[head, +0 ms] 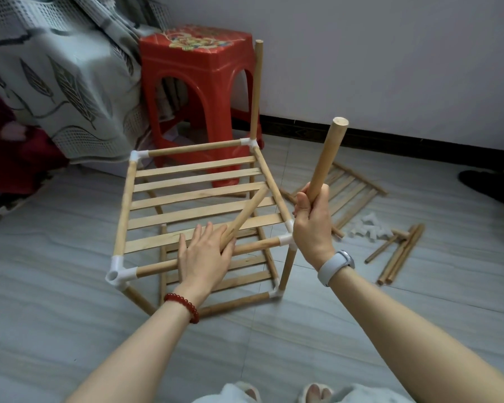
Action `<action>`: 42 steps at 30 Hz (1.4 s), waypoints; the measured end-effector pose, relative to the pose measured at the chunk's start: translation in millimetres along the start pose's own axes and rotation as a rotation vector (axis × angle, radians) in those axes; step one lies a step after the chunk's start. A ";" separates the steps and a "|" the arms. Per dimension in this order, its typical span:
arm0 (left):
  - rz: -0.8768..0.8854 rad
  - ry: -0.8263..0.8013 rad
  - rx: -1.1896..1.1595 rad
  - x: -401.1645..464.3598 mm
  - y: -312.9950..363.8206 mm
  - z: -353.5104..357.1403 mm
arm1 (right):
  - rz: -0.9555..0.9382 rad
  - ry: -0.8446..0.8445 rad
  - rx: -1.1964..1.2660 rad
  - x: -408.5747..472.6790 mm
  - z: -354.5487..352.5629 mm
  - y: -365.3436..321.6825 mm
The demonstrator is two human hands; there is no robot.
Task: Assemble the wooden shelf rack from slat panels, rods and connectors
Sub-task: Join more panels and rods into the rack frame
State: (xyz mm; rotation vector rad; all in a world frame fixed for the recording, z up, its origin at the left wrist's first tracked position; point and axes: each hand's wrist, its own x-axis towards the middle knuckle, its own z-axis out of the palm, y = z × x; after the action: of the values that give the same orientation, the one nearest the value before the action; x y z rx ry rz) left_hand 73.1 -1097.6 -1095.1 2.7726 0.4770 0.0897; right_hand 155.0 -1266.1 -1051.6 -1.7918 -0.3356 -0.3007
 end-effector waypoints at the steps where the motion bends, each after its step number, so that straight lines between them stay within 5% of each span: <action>1: 0.002 -0.006 0.005 1.7 -1.4 0.4 | -0.005 0.012 -0.007 0.4 2.7 1.7; 13: 0.045 0.028 0.053 -6.3 -4.0 8.1 | 0.141 0.212 0.122 14.7 20.0 3.5; 21: 0.021 -0.046 0.018 -3.3 -3.7 6.2 | 0.250 0.121 0.230 18.4 12.1 10.6; 25: 0.043 -0.138 -0.245 2.7 -6.3 -15.5 | 0.262 -0.033 0.013 17.9 0.5 -0.2; 28: -0.029 -0.035 -0.770 -9.1 -14.7 -33.1 | 0.225 -0.251 -0.550 14.0 -23.1 -4.3; 31: -0.145 0.114 -1.030 -20.5 -31.5 -41.6 | 0.276 -0.593 -1.118 -2.9 -29.4 -15.5; 36: -0.213 0.197 -1.236 -30.2 -58.4 -52.6 | -0.242 -0.875 -0.801 -29.4 29.5 -28.0; 39: -0.238 0.217 -1.291 -39.0 -73.5 -64.6 | -0.377 -1.093 -0.923 -40.7 74.3 -19.2; 42: -0.218 0.231 -1.266 -46.1 -91.1 -78.1 | -0.453 -1.101 -1.000 -41.7 92.8 -5.7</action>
State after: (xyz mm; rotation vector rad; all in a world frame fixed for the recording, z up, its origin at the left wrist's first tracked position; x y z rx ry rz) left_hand -8.0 -1008.0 -1051.4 1.4690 0.5160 0.4736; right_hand 116.7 -1177.5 -1084.4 -2.7282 -1.5963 0.3279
